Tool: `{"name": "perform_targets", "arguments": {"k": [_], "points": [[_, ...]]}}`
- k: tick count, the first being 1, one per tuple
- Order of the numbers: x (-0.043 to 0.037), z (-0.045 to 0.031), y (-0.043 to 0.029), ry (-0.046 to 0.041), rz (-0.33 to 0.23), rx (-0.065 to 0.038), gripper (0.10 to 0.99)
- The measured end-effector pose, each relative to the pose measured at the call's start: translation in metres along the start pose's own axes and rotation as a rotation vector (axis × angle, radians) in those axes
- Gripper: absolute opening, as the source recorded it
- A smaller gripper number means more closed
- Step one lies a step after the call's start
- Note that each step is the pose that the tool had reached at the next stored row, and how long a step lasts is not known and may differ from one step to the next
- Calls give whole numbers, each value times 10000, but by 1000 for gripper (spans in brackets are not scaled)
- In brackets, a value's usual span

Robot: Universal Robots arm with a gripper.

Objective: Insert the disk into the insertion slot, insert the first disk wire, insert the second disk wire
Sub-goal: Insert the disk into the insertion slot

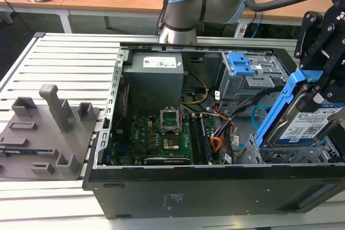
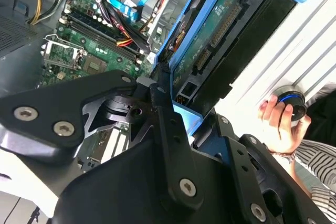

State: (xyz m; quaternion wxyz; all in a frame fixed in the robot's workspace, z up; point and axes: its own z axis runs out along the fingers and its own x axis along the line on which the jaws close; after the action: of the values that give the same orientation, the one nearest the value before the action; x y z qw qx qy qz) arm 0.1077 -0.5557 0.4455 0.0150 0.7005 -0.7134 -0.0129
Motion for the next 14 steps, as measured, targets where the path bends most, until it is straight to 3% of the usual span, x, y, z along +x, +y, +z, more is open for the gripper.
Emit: {"name": "perform_targets", "arguments": {"k": [4, 14], "points": [[-85, 2, 0, 1, 0, 0, 365], [-95, 55, -48, 10, 1, 0, 365]]}}
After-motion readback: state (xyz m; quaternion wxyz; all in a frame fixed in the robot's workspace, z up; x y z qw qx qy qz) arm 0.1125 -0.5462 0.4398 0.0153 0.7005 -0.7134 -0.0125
